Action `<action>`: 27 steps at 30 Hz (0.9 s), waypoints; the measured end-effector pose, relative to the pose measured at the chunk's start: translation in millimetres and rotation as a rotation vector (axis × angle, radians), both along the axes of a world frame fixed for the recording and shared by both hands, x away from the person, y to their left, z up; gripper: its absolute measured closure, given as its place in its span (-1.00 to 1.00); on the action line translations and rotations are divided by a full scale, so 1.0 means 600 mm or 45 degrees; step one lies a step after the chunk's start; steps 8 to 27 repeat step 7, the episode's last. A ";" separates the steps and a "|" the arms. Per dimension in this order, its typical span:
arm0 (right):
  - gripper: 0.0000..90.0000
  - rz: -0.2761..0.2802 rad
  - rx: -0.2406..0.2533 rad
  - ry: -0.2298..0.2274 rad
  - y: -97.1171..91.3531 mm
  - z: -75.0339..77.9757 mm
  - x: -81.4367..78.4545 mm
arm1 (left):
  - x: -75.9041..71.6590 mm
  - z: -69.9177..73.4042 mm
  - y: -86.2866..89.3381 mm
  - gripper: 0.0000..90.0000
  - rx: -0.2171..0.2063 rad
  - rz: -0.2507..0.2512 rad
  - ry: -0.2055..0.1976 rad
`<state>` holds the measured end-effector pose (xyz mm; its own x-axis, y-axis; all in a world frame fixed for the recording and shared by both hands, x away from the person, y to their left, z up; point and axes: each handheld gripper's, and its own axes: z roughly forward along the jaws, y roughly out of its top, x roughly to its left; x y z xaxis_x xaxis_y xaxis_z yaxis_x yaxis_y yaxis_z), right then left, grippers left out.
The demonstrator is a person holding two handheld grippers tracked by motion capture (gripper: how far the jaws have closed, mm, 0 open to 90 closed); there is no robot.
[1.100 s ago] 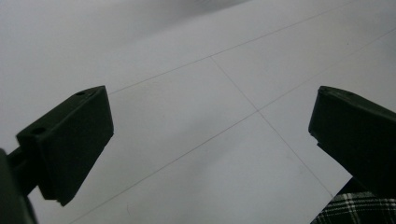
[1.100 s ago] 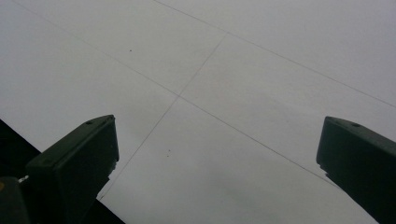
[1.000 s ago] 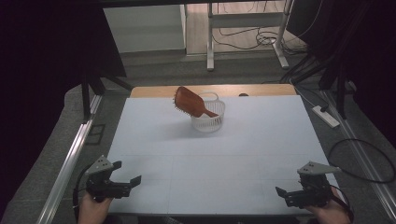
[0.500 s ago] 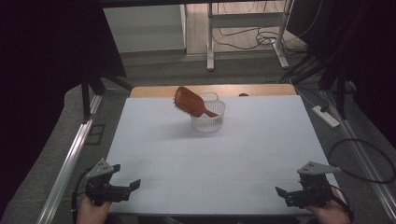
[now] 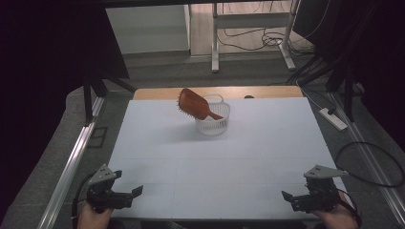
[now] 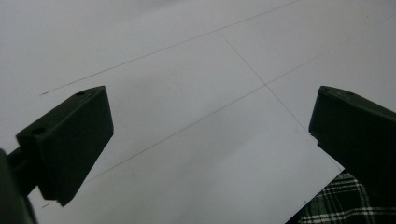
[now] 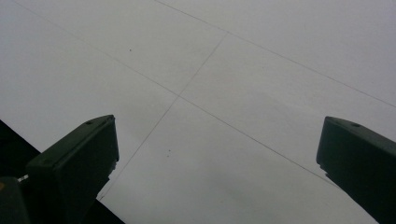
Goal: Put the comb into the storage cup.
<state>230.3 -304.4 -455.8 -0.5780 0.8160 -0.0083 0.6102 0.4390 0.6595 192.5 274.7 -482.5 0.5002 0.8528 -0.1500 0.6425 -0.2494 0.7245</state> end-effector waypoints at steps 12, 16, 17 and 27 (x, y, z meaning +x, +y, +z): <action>-1.00 0.005 -0.005 0.006 0.001 -0.001 0.001 | 0.002 -0.001 -0.002 -0.98 0.015 0.001 0.017; -1.00 0.005 -0.005 0.006 0.001 -0.001 0.001 | 0.002 -0.001 -0.002 -0.98 0.015 0.001 0.017; -1.00 0.005 -0.005 0.006 0.001 -0.001 0.001 | 0.002 -0.001 -0.002 -0.98 0.015 0.001 0.017; -1.00 0.005 -0.005 0.006 0.001 -0.001 0.001 | 0.002 -0.001 -0.002 -0.98 0.015 0.001 0.017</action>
